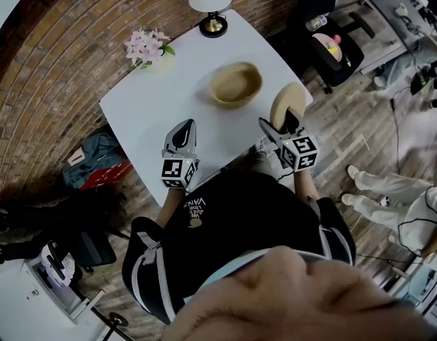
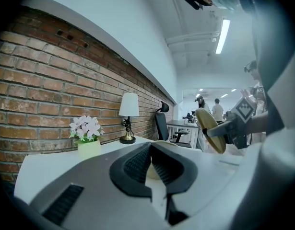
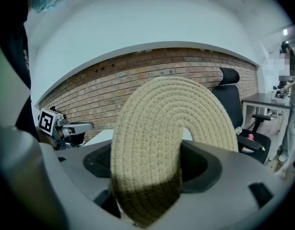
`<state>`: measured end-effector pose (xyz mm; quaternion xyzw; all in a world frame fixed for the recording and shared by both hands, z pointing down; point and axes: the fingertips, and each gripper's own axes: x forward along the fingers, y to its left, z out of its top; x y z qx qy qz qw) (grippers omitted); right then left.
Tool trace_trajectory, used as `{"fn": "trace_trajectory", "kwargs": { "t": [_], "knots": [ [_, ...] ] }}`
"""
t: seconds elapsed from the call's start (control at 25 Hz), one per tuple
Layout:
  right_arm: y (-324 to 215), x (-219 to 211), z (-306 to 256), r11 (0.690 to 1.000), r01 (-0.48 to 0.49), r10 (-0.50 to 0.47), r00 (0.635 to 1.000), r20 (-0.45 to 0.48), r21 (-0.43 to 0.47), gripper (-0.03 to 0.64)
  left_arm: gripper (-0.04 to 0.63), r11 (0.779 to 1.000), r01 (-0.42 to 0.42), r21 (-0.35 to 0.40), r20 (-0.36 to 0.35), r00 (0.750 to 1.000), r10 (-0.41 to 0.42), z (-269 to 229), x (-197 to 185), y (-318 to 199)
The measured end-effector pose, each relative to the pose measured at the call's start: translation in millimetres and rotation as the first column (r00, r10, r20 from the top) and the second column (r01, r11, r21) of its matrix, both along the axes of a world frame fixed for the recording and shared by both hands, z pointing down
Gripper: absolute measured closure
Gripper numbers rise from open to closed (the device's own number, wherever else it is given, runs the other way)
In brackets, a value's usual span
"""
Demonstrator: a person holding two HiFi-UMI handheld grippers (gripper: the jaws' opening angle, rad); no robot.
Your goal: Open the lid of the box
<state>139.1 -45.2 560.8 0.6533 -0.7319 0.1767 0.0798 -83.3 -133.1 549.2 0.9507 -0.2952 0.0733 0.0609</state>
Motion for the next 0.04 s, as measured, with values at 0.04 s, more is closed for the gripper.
{"fn": "trace_trajectory", "kwargs": {
  "t": [0.04],
  "knots": [
    [-1.5,-0.1,0.1,1.0,0.0,0.0,1.0,0.001,0.001,0.253,0.583,1.0,-0.001,-0.002,0.0,1.0,0.001,1.0,0.0,-1.1]
  ]
}}
